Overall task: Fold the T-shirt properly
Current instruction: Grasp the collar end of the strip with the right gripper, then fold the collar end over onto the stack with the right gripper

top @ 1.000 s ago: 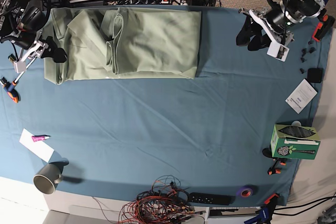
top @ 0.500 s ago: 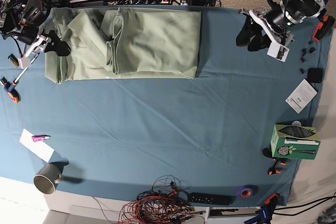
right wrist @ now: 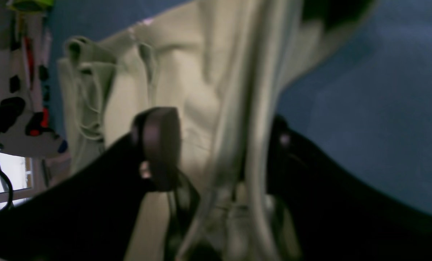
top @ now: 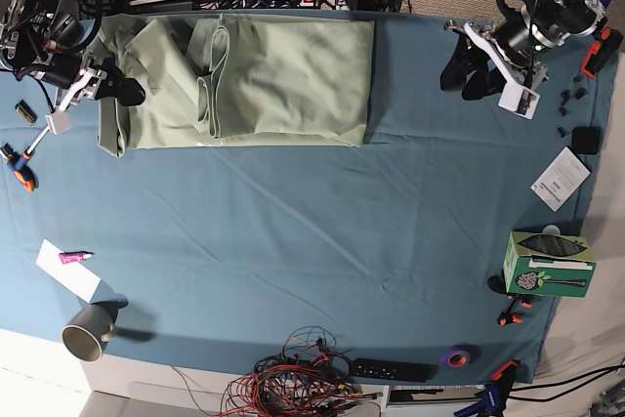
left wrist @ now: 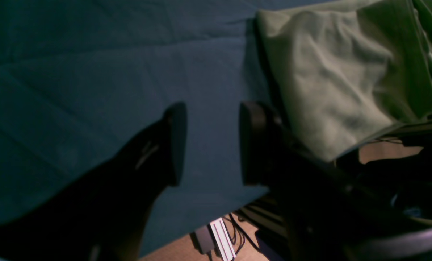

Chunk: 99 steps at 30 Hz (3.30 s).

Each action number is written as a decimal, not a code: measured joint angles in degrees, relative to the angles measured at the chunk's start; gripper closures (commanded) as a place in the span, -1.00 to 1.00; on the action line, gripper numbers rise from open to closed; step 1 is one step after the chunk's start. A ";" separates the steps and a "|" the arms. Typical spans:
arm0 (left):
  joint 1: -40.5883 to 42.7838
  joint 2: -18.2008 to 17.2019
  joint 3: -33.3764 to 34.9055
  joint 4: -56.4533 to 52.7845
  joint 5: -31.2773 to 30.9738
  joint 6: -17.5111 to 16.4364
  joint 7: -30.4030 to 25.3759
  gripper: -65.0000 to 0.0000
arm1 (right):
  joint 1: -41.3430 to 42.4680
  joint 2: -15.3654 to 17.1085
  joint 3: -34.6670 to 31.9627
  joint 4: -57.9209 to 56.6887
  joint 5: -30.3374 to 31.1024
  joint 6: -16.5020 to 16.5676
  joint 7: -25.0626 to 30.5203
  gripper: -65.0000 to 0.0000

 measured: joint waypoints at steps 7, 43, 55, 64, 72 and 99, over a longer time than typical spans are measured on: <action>0.00 0.02 0.00 0.00 0.00 0.00 0.00 0.24 | -0.26 0.70 -0.11 -0.17 -1.73 -0.24 -0.81 0.86; 0.04 0.02 -0.02 0.00 1.16 0.20 0.07 0.24 | -1.99 -16.11 -0.26 34.07 1.51 -0.24 -2.45 1.00; 0.04 0.02 -0.02 0.00 1.36 0.85 0.07 0.24 | -7.37 -21.68 -12.39 45.33 -11.30 -0.22 -2.27 1.00; 0.04 0.02 -0.02 0.00 1.51 0.85 0.07 0.24 | -7.32 -27.96 -25.51 45.62 -26.60 -0.26 2.84 1.00; 0.04 0.00 -0.02 0.00 1.51 0.85 0.07 0.24 | -5.31 -31.06 -34.91 45.62 -42.58 -1.57 10.45 1.00; 0.04 -1.11 0.00 0.00 1.51 0.87 0.07 0.24 | -5.29 -32.63 -41.03 45.59 -53.37 -7.19 19.02 1.00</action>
